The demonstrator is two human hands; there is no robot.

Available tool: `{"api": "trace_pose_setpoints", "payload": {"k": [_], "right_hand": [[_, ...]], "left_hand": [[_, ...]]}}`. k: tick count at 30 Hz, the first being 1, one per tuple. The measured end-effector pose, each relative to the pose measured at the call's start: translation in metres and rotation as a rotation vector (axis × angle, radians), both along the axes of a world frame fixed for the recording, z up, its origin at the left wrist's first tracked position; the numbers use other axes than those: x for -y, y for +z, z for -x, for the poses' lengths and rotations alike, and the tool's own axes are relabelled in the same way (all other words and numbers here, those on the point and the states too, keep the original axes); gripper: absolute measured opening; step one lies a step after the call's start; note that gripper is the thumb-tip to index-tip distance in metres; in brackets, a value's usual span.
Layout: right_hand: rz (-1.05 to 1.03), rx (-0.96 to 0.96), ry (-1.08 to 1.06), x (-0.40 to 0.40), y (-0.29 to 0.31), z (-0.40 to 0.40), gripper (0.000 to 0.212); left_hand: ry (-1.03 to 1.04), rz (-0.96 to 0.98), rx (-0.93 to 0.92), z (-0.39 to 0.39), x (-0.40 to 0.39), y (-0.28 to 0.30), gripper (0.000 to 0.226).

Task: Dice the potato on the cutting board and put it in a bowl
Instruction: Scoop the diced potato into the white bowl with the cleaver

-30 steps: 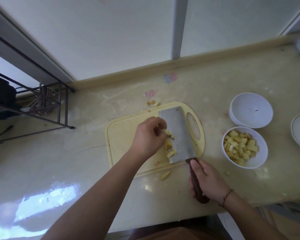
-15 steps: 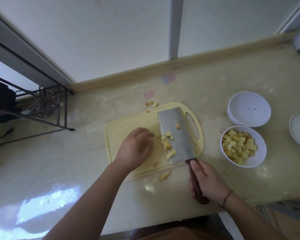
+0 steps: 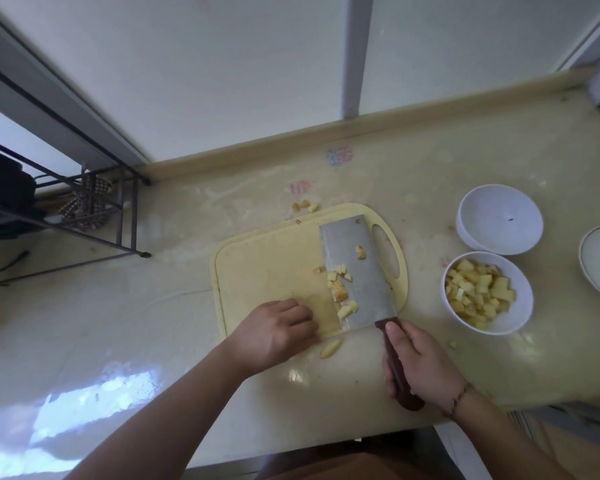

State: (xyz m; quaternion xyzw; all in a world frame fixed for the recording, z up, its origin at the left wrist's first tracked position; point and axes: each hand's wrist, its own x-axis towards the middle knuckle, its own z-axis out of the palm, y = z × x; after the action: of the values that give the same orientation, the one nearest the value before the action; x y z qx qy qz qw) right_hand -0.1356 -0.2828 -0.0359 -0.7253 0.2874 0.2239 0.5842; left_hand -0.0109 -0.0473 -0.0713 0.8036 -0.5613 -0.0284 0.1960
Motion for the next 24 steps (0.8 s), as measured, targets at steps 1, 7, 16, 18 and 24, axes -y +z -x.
{"api": "trace_pose_setpoints", "payload": {"k": [1, 7, 16, 18, 24], "right_hand": [[-0.003, 0.001, 0.003, 0.0, -0.001, 0.0, 0.039], [-0.016, 0.014, -0.008, -0.001, -0.001, 0.001, 0.04], [-0.028, 0.032, -0.013, -0.002, 0.002, 0.002, 0.035], [-0.023, 0.038, -0.016, -0.001, 0.003, 0.003, 0.037], [-0.035, 0.034, -0.043, -0.002, 0.006, 0.007, 0.037]], "left_hand": [[-0.02, -0.005, -0.011, 0.0, -0.004, 0.0, 0.017], [0.006, 0.002, -0.086, -0.009, -0.004, -0.001, 0.015], [0.454, 0.074, -0.199, -0.041, 0.052, 0.009, 0.013], [0.428, 0.026, -0.165, -0.042, 0.054, 0.006, 0.011], [0.466, 0.11, -0.183, -0.041, 0.057, 0.012, 0.006]]}}
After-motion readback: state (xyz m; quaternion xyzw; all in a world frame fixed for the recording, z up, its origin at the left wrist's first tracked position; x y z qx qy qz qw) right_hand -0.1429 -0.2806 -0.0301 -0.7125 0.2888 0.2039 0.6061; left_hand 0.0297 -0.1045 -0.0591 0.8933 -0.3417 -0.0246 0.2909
